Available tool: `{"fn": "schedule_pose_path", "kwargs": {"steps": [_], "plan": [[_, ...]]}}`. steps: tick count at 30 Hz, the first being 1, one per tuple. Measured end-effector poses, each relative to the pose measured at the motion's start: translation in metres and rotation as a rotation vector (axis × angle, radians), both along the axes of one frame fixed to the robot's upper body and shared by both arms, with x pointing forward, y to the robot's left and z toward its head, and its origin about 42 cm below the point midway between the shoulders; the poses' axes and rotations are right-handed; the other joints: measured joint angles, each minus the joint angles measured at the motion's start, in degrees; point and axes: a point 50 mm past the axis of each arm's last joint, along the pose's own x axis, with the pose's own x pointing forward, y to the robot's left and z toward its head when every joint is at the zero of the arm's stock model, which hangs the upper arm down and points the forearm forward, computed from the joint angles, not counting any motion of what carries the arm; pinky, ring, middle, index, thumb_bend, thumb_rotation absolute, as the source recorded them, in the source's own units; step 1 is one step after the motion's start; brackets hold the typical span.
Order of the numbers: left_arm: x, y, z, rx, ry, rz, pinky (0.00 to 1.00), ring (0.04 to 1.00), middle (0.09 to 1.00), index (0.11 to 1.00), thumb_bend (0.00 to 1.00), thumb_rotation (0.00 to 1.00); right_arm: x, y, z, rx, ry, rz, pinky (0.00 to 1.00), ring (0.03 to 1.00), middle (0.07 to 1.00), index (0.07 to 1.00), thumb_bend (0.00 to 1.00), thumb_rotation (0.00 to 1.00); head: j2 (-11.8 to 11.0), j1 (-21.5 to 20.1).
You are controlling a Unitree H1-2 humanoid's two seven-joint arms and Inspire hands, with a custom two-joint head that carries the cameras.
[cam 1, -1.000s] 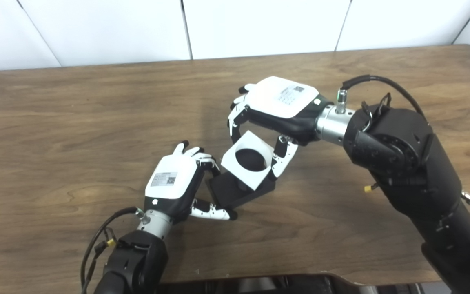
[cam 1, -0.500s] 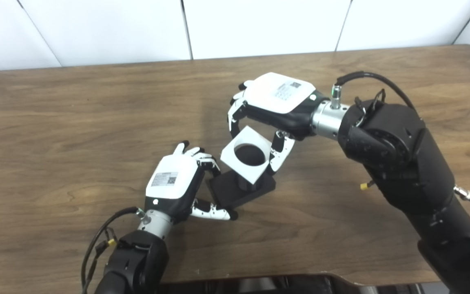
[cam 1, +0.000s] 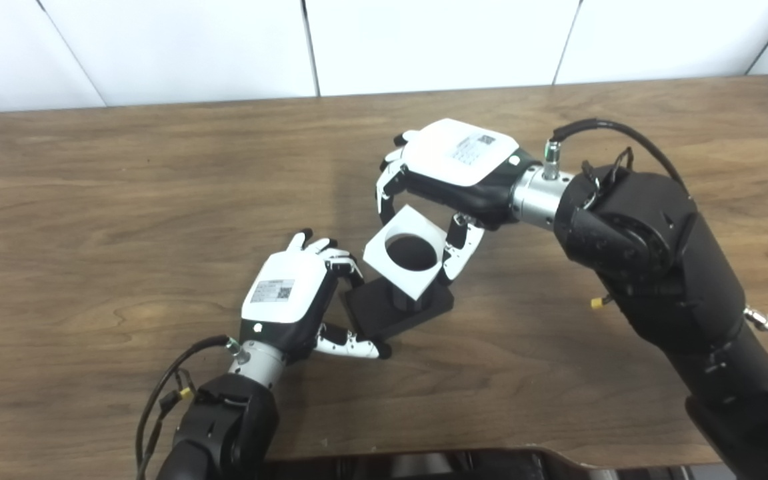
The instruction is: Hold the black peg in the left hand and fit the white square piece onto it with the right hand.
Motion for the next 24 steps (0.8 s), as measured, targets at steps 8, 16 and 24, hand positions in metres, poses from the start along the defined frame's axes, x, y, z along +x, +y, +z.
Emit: {"fn": "schedule_pose_path", "kwargs": {"steps": [8, 16, 24], "plan": [[-0.0001, -0.0006, 0.0003, -0.002, 0.006, 0.004, 1.00, 0.902, 0.791, 0.488, 0.51, 0.06, -0.0007, 0.0008, -0.0015, -0.012, 0.004, 0.004, 0.95, 0.873, 0.767, 0.484, 0.52, 0.13, -0.35, 0.26], [-0.0002, -0.0017, 0.0005, -0.003, 0.009, 0.004, 1.00, 0.901, 0.791, 0.489, 0.51, 0.06, -0.0017, 0.0014, -0.0045, -0.071, 0.032, 0.022, 0.91, 0.874, 0.761, 0.483, 0.52, 0.13, -0.44, 0.35], [-0.0005, -0.0030, 0.0017, 0.002, 0.013, 0.007, 1.00, 0.901, 0.788, 0.489, 0.51, 0.06, 0.0030, 0.0040, -0.0069, -0.094, 0.051, 0.025, 0.90, 0.863, 0.745, 0.483, 0.52, 0.13, -0.44, 0.35]]}}
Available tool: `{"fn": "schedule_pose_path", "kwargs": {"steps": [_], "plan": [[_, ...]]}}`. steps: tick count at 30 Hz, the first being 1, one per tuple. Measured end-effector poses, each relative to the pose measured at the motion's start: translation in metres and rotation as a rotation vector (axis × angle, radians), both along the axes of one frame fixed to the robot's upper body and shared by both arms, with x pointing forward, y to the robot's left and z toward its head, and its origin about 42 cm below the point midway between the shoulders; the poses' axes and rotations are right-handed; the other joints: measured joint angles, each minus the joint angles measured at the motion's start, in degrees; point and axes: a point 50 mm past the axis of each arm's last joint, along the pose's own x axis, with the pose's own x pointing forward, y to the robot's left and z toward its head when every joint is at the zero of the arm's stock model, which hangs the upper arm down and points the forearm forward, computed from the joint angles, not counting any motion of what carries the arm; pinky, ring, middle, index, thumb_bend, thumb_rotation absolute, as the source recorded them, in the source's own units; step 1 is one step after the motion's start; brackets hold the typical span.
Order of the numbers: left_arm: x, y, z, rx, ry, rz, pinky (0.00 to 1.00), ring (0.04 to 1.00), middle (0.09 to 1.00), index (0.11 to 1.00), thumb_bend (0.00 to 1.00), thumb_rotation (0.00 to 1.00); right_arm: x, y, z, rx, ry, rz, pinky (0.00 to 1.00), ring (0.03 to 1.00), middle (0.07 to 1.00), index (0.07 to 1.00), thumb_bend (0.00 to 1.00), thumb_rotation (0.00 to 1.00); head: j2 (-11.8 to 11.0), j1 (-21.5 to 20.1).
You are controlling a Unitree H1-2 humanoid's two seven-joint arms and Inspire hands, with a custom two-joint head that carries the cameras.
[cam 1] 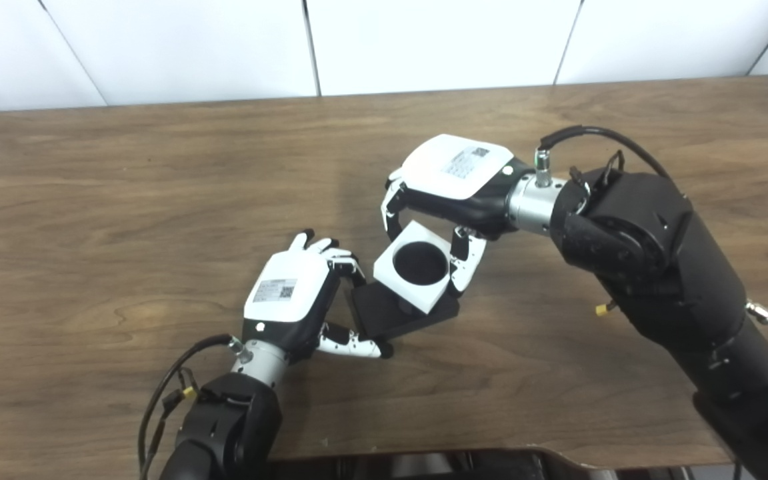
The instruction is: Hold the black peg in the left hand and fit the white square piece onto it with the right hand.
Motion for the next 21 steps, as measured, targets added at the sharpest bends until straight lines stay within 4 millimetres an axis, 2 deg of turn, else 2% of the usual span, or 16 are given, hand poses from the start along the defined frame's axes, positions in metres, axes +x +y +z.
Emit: {"fn": "schedule_pose_path", "kwargs": {"steps": [10, 11, 12, 13, 15, 21], "plan": [[0.0000, -0.0006, 0.0003, 0.000, 0.001, 0.000, 1.00, 0.901, 0.788, 0.489, 0.51, 0.06, 0.0056, 0.0006, -0.0078, -0.030, 0.012, 0.014, 0.87, 0.857, 0.752, 0.490, 0.53, 0.14, -0.09, -0.09], [-0.0001, -0.0006, 0.0003, 0.000, 0.001, 0.000, 1.00, 0.900, 0.787, 0.489, 0.51, 0.06, 0.0055, 0.0006, -0.0078, -0.034, 0.006, 0.015, 0.87, 0.858, 0.757, 0.556, 0.73, 0.16, -0.09, -0.09], [0.0000, -0.0006, 0.0003, 0.000, 0.001, 0.000, 1.00, 0.899, 0.787, 0.489, 0.51, 0.06, 0.0054, 0.0008, -0.0077, -0.037, 0.001, 0.019, 0.88, 0.862, 0.766, 0.620, 0.88, 0.22, -0.09, -0.35], [0.0000, -0.0006, 0.0003, 0.000, 0.001, 0.000, 1.00, 0.899, 0.787, 0.489, 0.51, 0.06, 0.0054, 0.0008, -0.0076, -0.037, 0.001, 0.019, 0.89, 0.869, 0.778, 0.658, 0.94, 0.26, -0.09, -0.35], [0.0000, -0.0005, 0.0003, 0.001, 0.001, 0.000, 1.00, 0.900, 0.791, 0.489, 0.51, 0.06, 0.0057, 0.0003, -0.0074, -0.041, -0.001, 0.013, 0.91, 0.882, 0.803, 0.719, 0.99, 0.34, -0.09, -0.35], [0.0003, -0.0007, 0.0005, 0.001, 0.001, 0.000, 1.00, 0.898, 0.785, 0.488, 0.51, 0.06, 0.0061, -0.0003, -0.0051, -0.045, 0.017, 0.000, 0.96, 0.916, 0.858, 0.796, 1.00, 0.41, -0.09, -0.35]]}}
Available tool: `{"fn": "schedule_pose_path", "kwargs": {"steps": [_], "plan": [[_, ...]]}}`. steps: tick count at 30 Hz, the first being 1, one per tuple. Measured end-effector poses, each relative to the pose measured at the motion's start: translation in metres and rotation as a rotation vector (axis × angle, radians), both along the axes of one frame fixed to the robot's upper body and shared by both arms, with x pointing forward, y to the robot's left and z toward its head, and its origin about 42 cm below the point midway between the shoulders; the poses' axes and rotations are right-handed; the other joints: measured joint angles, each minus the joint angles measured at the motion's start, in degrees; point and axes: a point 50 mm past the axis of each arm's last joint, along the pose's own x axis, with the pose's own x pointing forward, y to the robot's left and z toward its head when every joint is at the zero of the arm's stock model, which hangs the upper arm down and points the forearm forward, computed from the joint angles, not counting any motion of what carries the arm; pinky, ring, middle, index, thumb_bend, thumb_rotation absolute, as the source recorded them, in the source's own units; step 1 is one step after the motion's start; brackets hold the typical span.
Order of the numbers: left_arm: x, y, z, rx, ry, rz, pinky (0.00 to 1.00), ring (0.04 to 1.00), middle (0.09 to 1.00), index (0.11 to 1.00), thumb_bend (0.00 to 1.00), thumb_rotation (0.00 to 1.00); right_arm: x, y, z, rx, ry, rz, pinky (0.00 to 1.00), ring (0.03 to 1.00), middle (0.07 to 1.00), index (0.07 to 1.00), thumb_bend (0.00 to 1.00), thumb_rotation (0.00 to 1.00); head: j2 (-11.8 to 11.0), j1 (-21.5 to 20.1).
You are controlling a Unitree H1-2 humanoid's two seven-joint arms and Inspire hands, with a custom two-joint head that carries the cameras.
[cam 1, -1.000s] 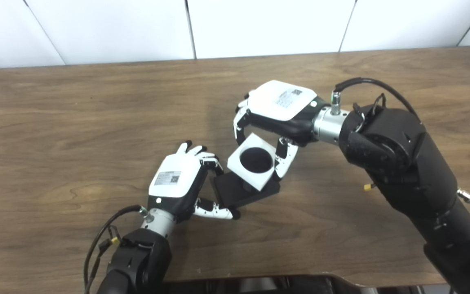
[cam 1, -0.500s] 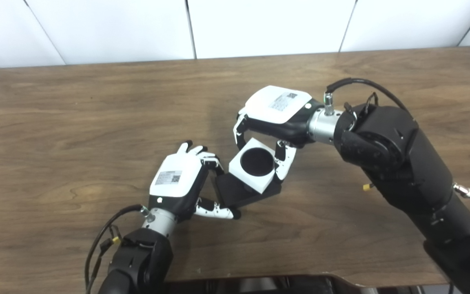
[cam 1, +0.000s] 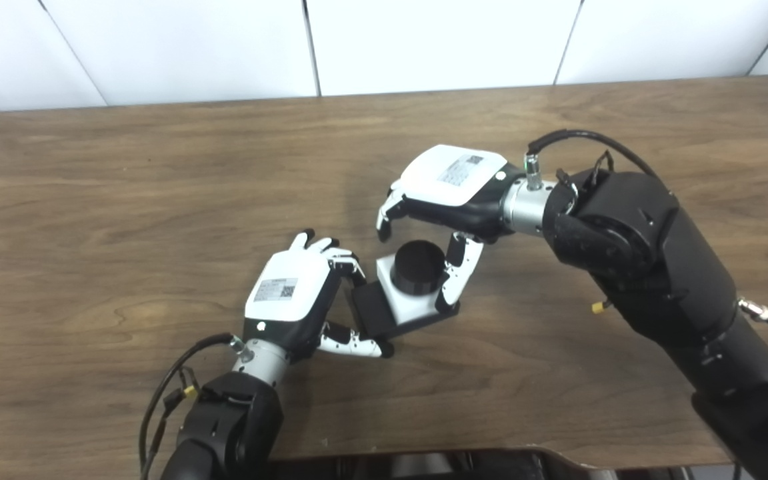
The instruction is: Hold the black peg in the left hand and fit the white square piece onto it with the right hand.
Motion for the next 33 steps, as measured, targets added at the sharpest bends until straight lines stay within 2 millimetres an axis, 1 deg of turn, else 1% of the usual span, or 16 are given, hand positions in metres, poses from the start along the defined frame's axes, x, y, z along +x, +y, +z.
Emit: {"fn": "schedule_pose_path", "kwargs": {"steps": [6, 11, 15, 16, 17, 18, 20, 22, 24, 26, 28, 30, 31, 33], "plan": [[0.000, 0.000, 0.000, 0.000, 0.001, 0.001, 1.00, 0.903, 0.790, 0.489, 0.51, 0.06, -0.002, -0.002, 0.007, 0.008, -0.012, -0.004, 0.97, 0.936, 0.871, 0.876, 1.00, 0.44, 0.00, 0.00], [0.000, 0.000, 0.000, 0.000, 0.003, 0.003, 1.00, 0.901, 0.787, 0.489, 0.51, 0.06, -0.002, -0.001, 0.008, 0.014, -0.009, -0.008, 0.99, 0.943, 0.873, 0.867, 1.00, 0.45, -0.09, 0.00], [0.000, 0.000, 0.000, 0.013, -0.004, -0.001, 1.00, 0.902, 0.803, 0.498, 0.51, 0.09, -0.001, -0.003, 0.010, 0.023, -0.013, -0.014, 0.99, 0.944, 0.873, 0.852, 1.00, 0.45, 0.00, 0.00], [0.000, 0.000, 0.001, 0.020, -0.007, -0.003, 1.00, 0.898, 0.814, 0.609, 0.64, 0.28, 0.000, -0.003, 0.011, 0.024, -0.014, -0.016, 0.99, 0.944, 0.874, 0.850, 1.00, 0.46, 0.00, 0.00], [0.000, -0.001, 0.001, 0.028, -0.011, -0.003, 1.00, 0.892, 0.827, 0.684, 0.74, 0.39, 0.000, -0.003, 0.011, 0.025, -0.016, -0.017, 0.99, 0.943, 0.874, 0.849, 1.00, 0.46, 0.00, 0.00], [0.000, -0.001, 0.001, 0.040, -0.018, -0.002, 1.00, 0.896, 0.850, 0.752, 0.81, 0.49, 0.000, -0.004, 0.012, 0.025, -0.016, -0.019, 0.98, 0.942, 0.873, 0.848, 1.00, 0.46, 0.00, 0.00], [-0.001, -0.002, 0.001, 0.065, -0.030, -0.002, 1.00, 0.914, 0.885, 0.815, 0.88, 0.59, 0.000, -0.004, 0.012, 0.026, -0.017, -0.020, 0.98, 0.939, 0.870, 0.851, 1.00, 0.45, -0.09, -0.09], [-0.001, -0.002, 0.001, 0.085, -0.042, 0.004, 1.00, 0.920, 0.907, 0.845, 0.95, 0.65, 0.000, -0.004, 0.012, 0.031, -0.017, -0.021, 0.98, 0.934, 0.867, 0.856, 1.00, 0.45, 0.00, 0.00], [-0.001, -0.002, 0.002, 0.090, -0.054, 0.009, 1.00, 0.927, 0.920, 0.863, 0.99, 0.68, 0.000, -0.004, 0.013, 0.042, -0.015, -0.027, 0.98, 0.935, 0.867, 0.867, 1.00, 0.45, 0.00, 0.09], [0.000, -0.003, 0.001, 0.093, -0.065, 0.017, 1.00, 0.930, 0.925, 0.873, 1.00, 0.69, 0.000, -0.004, 0.014, 0.049, -0.011, -0.031, 0.97, 0.933, 0.866, 0.875, 1.00, 0.45, 0.00, 0.26], [0.000, -0.003, 0.000, 0.086, -0.067, 0.026, 1.00, 0.932, 0.928, 0.878, 1.00, 0.69, 0.000, -0.003, 0.014, 0.053, -0.011, -0.031, 0.97, 0.931, 0.864, 0.878, 1.00, 0.45, -0.09, 0.26], [0.000, -0.002, 0.000, 0.059, -0.048, 0.035, 1.00, 0.925, 0.917, 0.878, 1.00, 0.67, 0.000, -0.003, 0.014, 0.056, -0.012, -0.031, 0.97, 0.930, 0.862, 0.880, 1.00, 0.45, -0.17, 0.26], [0.000, 0.000, 0.002, 0.044, -0.029, 0.042, 0.97, 0.907, 0.896, 0.862, 1.00, 0.64, 0.000, -0.002, 0.014, 0.058, -0.013, -0.031, 0.97, 0.929, 0.861, 0.880, 1.00, 0.44, -0.18, -0.08], [-0.005, 0.001, 0.014, 0.023, 0.022, 0.032, 0.93, 0.889, 0.874, 0.842, 0.99, 0.62, 0.000, -0.001, 0.014, 0.064, -0.015, -0.031, 0.97, 0.930, 0.862, 0.882, 1.00, 0.45, -0.26, -0.17]]}}
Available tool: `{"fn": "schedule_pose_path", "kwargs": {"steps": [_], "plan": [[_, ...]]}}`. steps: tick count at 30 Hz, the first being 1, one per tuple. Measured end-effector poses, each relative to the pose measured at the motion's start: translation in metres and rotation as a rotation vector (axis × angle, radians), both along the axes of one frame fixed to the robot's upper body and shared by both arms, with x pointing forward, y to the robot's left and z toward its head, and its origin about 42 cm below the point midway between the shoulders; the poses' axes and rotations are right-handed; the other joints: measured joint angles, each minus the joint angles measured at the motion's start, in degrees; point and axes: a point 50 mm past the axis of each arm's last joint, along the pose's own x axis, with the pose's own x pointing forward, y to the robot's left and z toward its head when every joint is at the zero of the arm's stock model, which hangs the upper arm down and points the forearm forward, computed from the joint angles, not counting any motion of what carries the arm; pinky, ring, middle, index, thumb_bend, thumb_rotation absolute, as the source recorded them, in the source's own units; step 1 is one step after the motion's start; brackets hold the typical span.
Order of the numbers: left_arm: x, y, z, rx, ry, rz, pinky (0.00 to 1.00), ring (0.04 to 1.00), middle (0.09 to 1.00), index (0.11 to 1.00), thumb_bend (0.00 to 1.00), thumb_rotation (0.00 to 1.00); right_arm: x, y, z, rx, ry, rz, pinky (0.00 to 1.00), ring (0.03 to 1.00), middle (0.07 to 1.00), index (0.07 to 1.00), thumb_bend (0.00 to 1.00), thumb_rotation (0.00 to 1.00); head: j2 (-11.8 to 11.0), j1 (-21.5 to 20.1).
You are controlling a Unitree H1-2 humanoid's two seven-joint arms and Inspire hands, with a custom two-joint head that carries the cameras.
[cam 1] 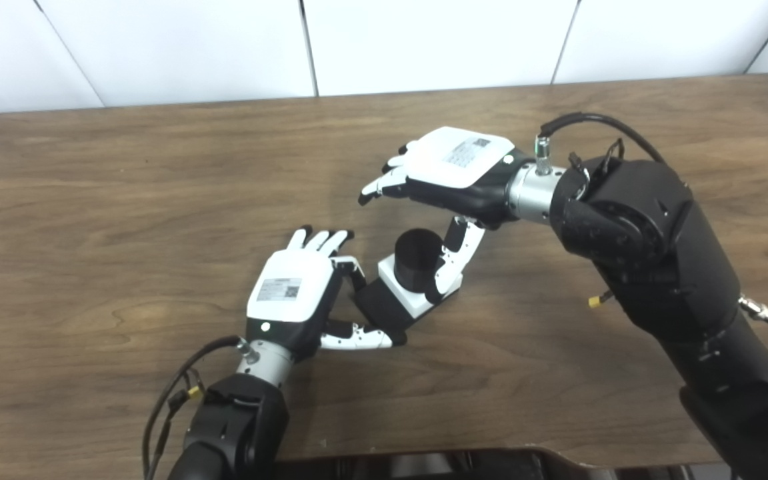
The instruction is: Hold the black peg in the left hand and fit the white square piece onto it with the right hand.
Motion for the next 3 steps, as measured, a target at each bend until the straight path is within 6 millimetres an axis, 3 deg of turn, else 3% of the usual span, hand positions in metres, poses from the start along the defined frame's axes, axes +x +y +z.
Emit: {"fn": "schedule_pose_path", "kwargs": {"steps": [3], "plan": [[-0.007, 0.004, 0.021, -0.002, 0.088, -0.005, 0.96, 0.907, 0.880, 0.838, 0.95, 0.54, 0.000, 0.000, 0.000, 0.002, -0.001, -0.002, 0.98, 0.935, 0.865, 0.884, 1.00, 0.45, -0.35, -0.26]]}}
